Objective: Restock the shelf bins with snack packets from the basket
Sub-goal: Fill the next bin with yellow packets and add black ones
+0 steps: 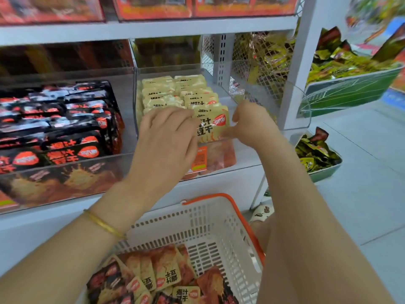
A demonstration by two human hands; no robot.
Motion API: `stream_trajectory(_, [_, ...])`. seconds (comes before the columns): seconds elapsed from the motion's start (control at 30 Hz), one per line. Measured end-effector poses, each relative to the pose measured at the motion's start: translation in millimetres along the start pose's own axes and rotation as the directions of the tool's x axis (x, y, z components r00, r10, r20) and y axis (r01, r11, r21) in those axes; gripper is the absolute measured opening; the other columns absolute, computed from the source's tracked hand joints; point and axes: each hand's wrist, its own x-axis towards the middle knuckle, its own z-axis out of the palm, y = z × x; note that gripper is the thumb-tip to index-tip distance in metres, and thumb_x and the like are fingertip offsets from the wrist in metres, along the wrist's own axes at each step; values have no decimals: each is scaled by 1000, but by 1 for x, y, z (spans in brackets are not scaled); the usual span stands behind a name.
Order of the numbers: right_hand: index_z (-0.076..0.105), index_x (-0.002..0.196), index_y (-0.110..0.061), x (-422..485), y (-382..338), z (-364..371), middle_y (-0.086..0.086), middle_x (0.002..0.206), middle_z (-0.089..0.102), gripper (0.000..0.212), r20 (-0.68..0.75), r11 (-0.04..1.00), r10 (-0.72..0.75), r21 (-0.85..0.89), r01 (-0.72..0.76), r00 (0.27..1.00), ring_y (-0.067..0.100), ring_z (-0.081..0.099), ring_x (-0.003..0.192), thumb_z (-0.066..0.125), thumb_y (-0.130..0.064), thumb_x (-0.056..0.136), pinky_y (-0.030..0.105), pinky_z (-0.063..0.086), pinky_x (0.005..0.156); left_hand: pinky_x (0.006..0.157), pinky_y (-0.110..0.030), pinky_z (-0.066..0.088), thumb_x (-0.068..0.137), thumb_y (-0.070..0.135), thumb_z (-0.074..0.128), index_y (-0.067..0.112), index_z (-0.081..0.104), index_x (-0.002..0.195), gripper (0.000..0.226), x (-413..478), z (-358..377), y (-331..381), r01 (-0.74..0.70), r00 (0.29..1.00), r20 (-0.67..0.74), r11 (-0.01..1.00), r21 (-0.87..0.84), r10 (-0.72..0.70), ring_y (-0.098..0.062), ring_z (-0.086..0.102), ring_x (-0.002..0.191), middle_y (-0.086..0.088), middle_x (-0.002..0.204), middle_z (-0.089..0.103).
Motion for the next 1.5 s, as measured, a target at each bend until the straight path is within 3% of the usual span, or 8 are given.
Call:
stream_trajectory(0.17, [49,93,-17,-81,-6,28,2,85,63,14,-494,953,-77,220,210,866,27,57,81,60,-13,85,40,45,67,85,-36,33,82,10,55,14,69,96,20,-70,2,-6,-120,992,-36,991,-58,118,-22,54,103,3,108,67])
stream_trajectory(0.27, [51,92,-22,-92,-8,99,-4,86,61,9,54,978,-145,158,135,988,22,58,84,59,-20,89,35,49,70,75,-35,35,77,17,49,18,69,84,21,-120,32,-37,-42,950,308,999,-30,49,-22,58,91,6,95,67])
stream_trajectory(0.43, [56,110,-9,-93,11,255,12,117,59,21,624,988,-119,-7,157,772,28,56,108,49,-9,90,36,48,89,88,-37,40,86,20,54,24,66,101,20,-181,63,-83,189,635,728,966,177,-257,-19,51,110,7,110,64])
stream_trajectory(0.73, [0,152,-16,-132,76,399,6,160,-5,83,827,821,-90,-254,511,555,29,5,147,57,-20,93,45,38,107,90,-38,43,93,23,42,17,60,105,23,-211,74,-91,269,506,799,939,213,-326,-23,49,107,-2,108,59])
stream_trajectory(0.97, [17,148,-4,-137,52,392,21,148,30,56,773,660,-156,-382,647,615,36,33,133,39,-9,97,44,36,103,89,-39,45,93,19,40,16,59,104,22,-201,85,-82,297,513,802,939,170,-308,-25,51,101,-4,106,59])
stream_trajectory(1.2, [52,75,-10,-96,18,291,5,78,59,22,682,992,97,-127,-13,725,29,65,92,41,-14,94,33,45,69,83,-32,47,91,26,53,16,48,119,30,-188,88,-61,418,439,869,908,29,-230,-21,49,107,-2,113,49])
stream_trajectory(1.33, [61,92,-4,-97,1,212,22,99,70,21,756,795,149,291,-532,637,34,70,86,41,-11,93,39,55,73,85,-30,44,76,47,69,19,40,125,63,-170,74,-39,409,499,857,906,-106,-125,-16,46,112,4,120,46])
stream_trajectory(1.5, [66,98,-12,-113,6,142,9,95,72,48,635,669,65,544,-506,770,20,69,83,41,-52,95,36,57,72,73,-28,43,85,32,64,26,46,114,35,-129,36,-17,436,674,729,862,-259,-121,-13,57,96,7,103,59])
